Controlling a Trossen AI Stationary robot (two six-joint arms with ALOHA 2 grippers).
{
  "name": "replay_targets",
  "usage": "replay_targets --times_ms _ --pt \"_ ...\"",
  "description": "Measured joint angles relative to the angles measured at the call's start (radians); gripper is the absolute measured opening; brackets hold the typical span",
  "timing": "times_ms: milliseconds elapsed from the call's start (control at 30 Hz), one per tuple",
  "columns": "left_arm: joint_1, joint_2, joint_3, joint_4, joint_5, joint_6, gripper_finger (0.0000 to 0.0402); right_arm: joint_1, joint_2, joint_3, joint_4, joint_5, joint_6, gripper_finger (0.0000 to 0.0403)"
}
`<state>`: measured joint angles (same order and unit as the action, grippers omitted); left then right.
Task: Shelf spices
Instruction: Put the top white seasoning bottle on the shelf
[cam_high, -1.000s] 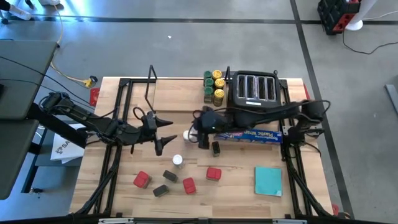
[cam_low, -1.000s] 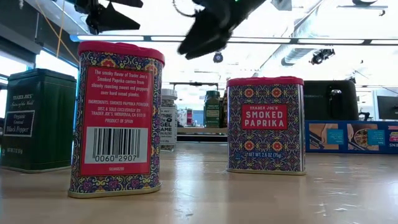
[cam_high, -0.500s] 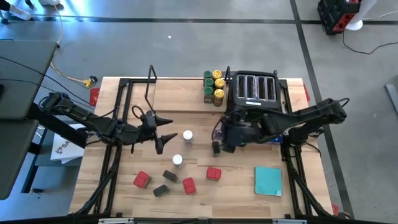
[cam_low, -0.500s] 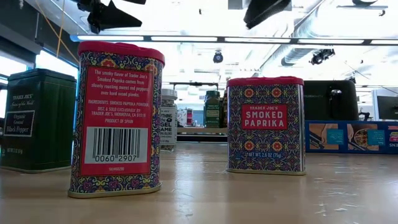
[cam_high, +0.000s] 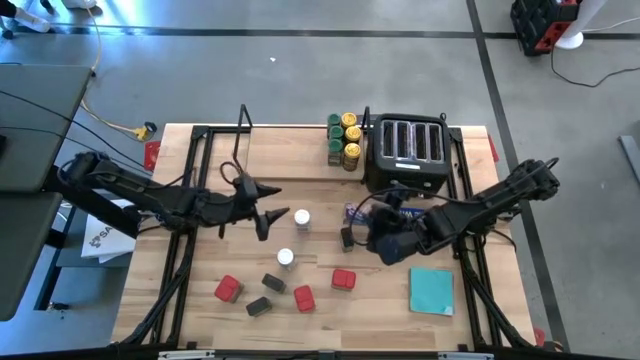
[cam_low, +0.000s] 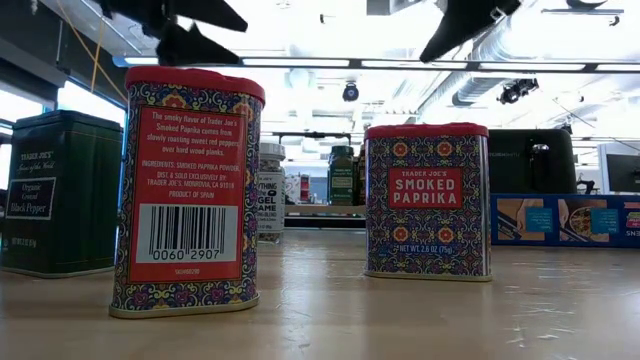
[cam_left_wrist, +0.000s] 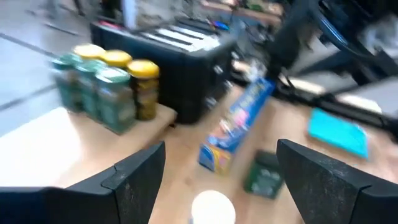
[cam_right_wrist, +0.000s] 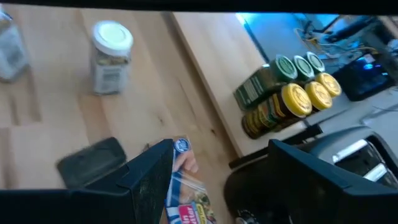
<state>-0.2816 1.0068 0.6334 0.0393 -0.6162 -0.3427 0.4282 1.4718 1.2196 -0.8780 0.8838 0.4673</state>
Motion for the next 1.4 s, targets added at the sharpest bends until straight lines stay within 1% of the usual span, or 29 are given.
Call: replay_targets --times_ms 100,167,233,267,333,433,500,633,833,967,1167,1267,1400 --pt "0.047 0.048 0.0 -0.002 0.15 0.007 0.0303 -0.003 0.0 -0.028 0.001 0.034 0.004 0.0257" --pt "0.088 0.087 0.0 0.001 0.233 -0.013 0.0303 -0.016 0.0 -0.033 0.007 0.041 0.005 0.0257" --pt "0.123 0.137 0.0 0.006 0.304 0.005 0.0303 -0.024 0.0 -0.034 0.014 0.041 0.007 0.0257" --pt "0.135 0.162 0.0 0.006 0.335 0.04 0.0303 -0.029 0.0 -0.034 0.022 0.041 0.006 0.0257" --pt "0.151 0.207 0.0 0.015 0.373 0.16 0.0303 -0.036 0.0 -0.034 0.032 0.042 0.001 0.0257" --pt "0.166 0.256 0.0 0.018 0.358 0.325 0.0303 -0.042 0.0 -0.034 0.033 0.041 -0.014 0.0257" --pt "0.186 0.281 0.0 0.016 0.347 0.357 0.0303 -0.044 0.0 -0.034 0.037 0.041 -0.02 0.0257" --pt "0.222 0.314 0.0 0.025 0.398 0.338 0.0303 -0.044 0.001 -0.034 0.047 0.042 -0.019 0.0257" --pt "0.25 0.368 0.002 0.108 0.48 0.321 0.0303 -0.044 0.001 -0.034 0.058 0.041 -0.02 0.0257" --pt "0.249 0.407 0.003 0.16 0.489 0.296 0.0303 -0.044 0.002 -0.034 0.06 0.041 -0.019 0.0257" --pt "0.248 0.415 0.003 0.161 0.461 0.269 0.0303 -0.044 0.002 -0.034 0.066 0.041 -0.02 0.0257" --pt "0.248 0.408 0.003 0.149 0.458 0.302 0.0303 -0.044 0.002 -0.034 0.066 0.041 -0.021 0.0257" --pt "0.248 0.368 0.0 0.115 0.453 0.338 0.0303 -0.044 0.002 -0.034 0.066 0.041 -0.02 0.0257"
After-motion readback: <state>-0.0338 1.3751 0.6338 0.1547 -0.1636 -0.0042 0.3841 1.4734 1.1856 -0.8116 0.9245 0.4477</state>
